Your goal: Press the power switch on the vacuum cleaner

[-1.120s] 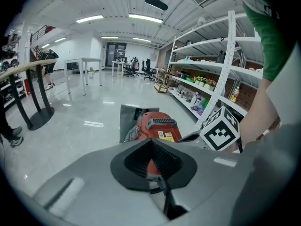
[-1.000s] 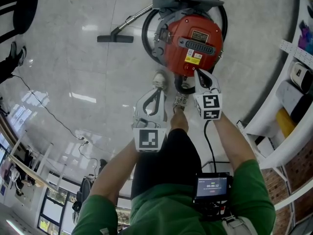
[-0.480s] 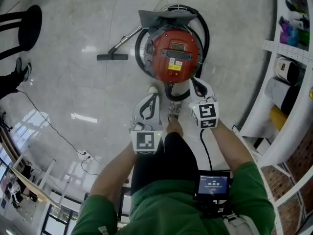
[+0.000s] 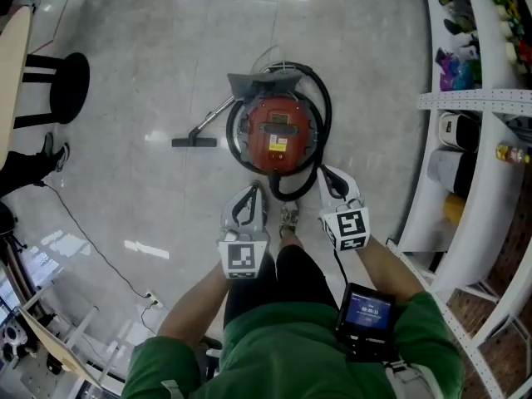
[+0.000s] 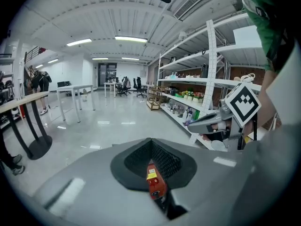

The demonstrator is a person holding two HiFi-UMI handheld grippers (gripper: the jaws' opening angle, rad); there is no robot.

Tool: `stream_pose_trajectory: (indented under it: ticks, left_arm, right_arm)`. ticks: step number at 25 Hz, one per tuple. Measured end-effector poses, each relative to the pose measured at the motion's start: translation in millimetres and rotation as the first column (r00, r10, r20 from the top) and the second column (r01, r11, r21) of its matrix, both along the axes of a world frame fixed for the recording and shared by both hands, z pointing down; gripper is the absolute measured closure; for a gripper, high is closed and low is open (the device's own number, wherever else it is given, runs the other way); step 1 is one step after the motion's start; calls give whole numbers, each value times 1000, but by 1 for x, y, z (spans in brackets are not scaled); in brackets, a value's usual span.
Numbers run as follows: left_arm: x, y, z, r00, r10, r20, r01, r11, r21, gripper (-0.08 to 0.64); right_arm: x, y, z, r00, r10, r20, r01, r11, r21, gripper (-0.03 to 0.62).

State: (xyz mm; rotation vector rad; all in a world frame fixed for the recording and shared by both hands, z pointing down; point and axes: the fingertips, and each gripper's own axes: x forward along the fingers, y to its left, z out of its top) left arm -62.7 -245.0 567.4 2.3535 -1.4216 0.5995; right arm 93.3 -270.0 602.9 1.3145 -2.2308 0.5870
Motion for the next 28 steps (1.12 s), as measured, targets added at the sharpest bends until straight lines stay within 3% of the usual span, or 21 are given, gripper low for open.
stream_pose_trajectory:
  ticks: [13,28]
  left_arm:
    - [11,14,-128,998,-12,-56,21,984,176,552]
    - [11,66,-217,990,-62,-124,97,949,301,552]
  right_arm:
    - [15,29,-150,998,40,51,-48,985,167,589]
    - [27,87,-248,988,65,142,-108,941,321,589]
